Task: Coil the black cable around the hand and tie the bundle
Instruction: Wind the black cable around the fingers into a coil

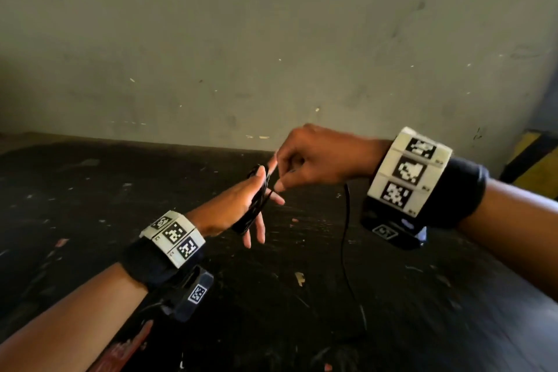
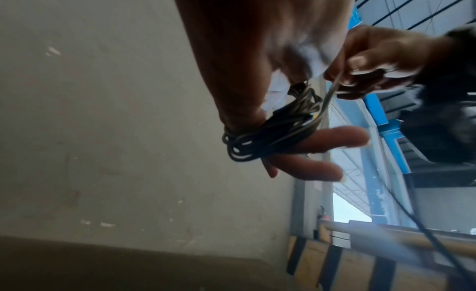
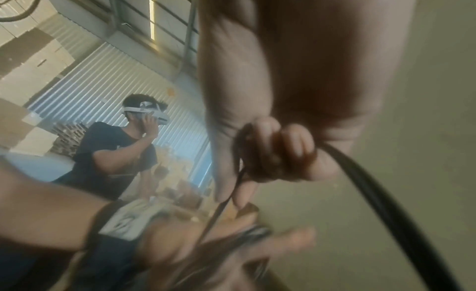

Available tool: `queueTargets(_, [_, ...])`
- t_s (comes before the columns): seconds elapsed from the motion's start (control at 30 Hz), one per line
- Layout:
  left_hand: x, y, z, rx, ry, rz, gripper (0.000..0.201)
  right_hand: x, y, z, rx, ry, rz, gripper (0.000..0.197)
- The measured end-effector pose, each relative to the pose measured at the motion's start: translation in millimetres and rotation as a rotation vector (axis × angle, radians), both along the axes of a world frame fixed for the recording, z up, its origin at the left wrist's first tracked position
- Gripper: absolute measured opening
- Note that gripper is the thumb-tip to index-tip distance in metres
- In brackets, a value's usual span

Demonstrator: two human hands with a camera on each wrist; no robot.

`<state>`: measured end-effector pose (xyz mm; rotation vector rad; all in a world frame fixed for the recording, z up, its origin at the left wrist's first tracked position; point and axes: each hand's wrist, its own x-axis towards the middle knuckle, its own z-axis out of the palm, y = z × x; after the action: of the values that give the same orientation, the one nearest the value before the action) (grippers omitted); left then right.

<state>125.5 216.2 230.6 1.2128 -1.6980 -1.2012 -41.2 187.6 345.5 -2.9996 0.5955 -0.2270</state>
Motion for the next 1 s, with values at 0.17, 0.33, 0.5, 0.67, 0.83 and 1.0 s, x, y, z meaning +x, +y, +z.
queueTargets(0.17, [-14.9,18.9,4.0,0.091,0.127,-0.15,0.069,-10.6,-13.8,34.5,-0.057,-0.029,-0.012,0.023])
queueTargets(0.33, [-18.4,29.5,8.5,0.155,0.301,-0.399,0.064,-26.8,-33.7,38.5,0.001,-0.15,-0.085,0.029])
queueTargets(0.5, [-17.1,25.7,6.7,0.169,0.37,-0.354,0.068,-33.8,-39.8,28.6,0.067,-0.331,-0.057,0.029])
queueTargets(0.67, [-15.6,24.0,-2.3,0.161,0.313,-0.149,0.058,-37.7,-40.1,30.1,0.046,-0.355,-0.032,0.027])
queueTargets(0.83, [-19.0,31.1,5.4,0.162,0.344,-0.308,0.047,-36.9,-52.7,15.6,0.057,-0.353,-0.058,0.027])
queueTargets(1.0, [-24.0,40.6,20.4,0.144,0.425,-0.417,0.047,-28.6,-63.5,-10.7,0.131,-0.411,-0.028,0.025])
